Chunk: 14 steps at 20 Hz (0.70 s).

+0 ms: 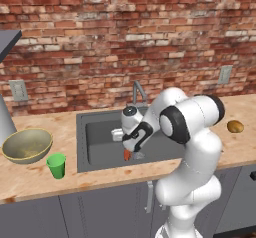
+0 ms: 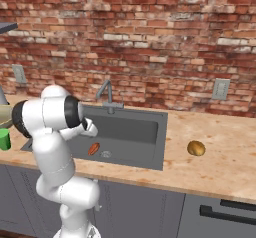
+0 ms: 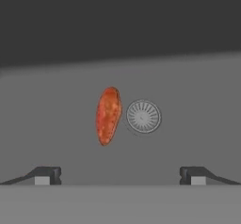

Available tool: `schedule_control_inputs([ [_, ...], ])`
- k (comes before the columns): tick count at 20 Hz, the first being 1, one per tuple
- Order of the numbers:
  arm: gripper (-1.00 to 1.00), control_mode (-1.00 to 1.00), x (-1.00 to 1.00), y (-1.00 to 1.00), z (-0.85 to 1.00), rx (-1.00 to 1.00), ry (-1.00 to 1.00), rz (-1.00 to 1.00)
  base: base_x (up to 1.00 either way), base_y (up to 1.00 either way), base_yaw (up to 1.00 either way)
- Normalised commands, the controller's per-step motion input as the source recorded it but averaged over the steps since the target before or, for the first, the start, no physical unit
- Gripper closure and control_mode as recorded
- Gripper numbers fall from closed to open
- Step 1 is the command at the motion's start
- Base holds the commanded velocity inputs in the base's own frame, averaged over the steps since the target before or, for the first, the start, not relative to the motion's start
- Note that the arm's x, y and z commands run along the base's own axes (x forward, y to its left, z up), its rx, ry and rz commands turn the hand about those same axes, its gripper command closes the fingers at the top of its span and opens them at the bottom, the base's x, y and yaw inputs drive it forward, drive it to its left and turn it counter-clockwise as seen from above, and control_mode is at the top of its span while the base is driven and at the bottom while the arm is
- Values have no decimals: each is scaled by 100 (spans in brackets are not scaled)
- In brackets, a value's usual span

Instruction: Remove the potato and sweet potato from the sink. Then move the bowl and cup from the counter to the sink for washing.

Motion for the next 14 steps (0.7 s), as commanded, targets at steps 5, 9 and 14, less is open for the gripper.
schedule_control_inputs([
  [5, -100, -100, 20, 6, -23, 0, 0, 0, 0, 0, 0],
  [9, -100, -100, 19, 5, -21, 0, 0, 0, 0, 0, 0],
  [14, -100, -100, 20, 6, -21, 0, 0, 0, 0, 0, 0],
])
